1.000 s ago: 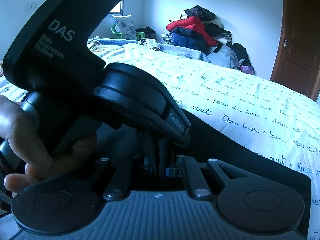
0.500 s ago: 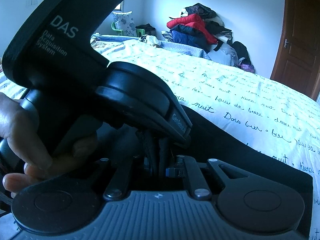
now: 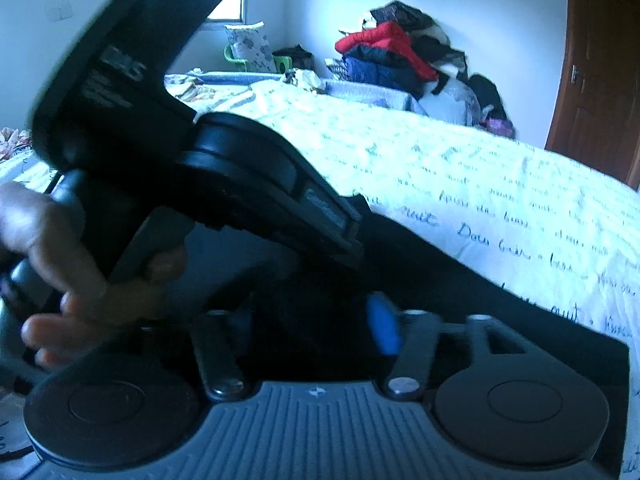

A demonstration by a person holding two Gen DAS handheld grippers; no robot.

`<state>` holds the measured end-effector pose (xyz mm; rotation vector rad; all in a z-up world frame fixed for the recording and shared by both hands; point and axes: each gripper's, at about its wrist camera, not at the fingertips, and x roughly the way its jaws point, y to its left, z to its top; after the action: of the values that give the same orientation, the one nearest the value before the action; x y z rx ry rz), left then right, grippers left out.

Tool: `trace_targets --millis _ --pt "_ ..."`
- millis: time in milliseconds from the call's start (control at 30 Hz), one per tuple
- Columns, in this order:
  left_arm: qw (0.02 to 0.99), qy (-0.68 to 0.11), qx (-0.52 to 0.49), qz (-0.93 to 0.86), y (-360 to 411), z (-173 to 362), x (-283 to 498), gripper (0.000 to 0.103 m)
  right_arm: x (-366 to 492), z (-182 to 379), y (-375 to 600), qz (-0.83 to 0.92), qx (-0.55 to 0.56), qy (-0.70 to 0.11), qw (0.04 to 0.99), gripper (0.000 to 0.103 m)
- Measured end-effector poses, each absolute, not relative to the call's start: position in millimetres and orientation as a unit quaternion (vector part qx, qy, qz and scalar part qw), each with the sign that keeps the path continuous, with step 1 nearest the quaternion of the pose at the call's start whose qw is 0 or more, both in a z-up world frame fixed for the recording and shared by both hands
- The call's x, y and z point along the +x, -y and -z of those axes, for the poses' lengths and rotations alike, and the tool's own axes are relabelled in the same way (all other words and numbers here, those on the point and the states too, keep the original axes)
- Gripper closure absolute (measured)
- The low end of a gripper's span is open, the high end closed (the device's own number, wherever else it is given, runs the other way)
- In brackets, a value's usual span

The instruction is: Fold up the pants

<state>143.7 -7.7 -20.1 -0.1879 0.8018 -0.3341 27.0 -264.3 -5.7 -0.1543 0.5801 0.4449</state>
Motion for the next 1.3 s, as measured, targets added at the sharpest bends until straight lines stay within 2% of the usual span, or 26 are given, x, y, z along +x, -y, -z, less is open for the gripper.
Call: trace_targets --millis 167,300,467,567,600,667,700,733,867,933,1100,1300 --pt "0.908 -0.382 -0.091 0.146 -6 14 147 0.08 14 -13 275 -0.241 -0.048 -0.26 0.934 0.041" --pt "0.901 -0.394 -0.053 0.171 5 16 147 0.067 22 -14 291 -0.242 0.006 -0.278 0.929 0.04" --pt "0.914 -0.377 0.045 0.144 24 22 132 0.066 40 13 289 -0.266 0.031 -0.364 0.892 0.041" --pt "0.922 -0.359 0.059 0.131 12 13 126 0.06 34 5 281 -0.259 -0.002 -0.348 0.901 0.04" --pt "0.926 -0.353 0.047 0.12 2 8 126 0.054 33 0 279 -0.262 -0.001 -0.34 0.903 0.04" --pt "0.931 -0.351 0.004 0.096 -27 -1 125 0.047 33 -10 279 -0.269 0.004 -0.325 0.907 0.03" --pt "0.932 -0.353 -0.013 0.088 -40 -3 124 0.046 36 -13 278 -0.274 0.003 -0.322 0.906 0.02" --pt "0.93 -0.358 -0.022 0.081 -52 -4 122 0.045 41 -11 276 -0.282 -0.004 -0.327 0.902 0.017" --pt "0.932 -0.36 0.026 0.033 -83 -2 109 0.044 49 6 257 -0.284 -0.068 -0.379 0.878 0.017" --pt "0.935 -0.352 0.036 0.001 -104 -4 99 0.042 37 -5 243 -0.289 -0.112 -0.351 0.883 0.017" --pt "0.924 -0.367 -0.102 -0.041 -181 -16 78 0.041 24 -43 190 -0.323 -0.204 -0.234 0.894 0.017" --pt "0.89 -0.389 -0.236 -0.036 -232 -12 49 0.039 0 -15 116 -0.357 -0.334 -0.155 0.859 0.018"
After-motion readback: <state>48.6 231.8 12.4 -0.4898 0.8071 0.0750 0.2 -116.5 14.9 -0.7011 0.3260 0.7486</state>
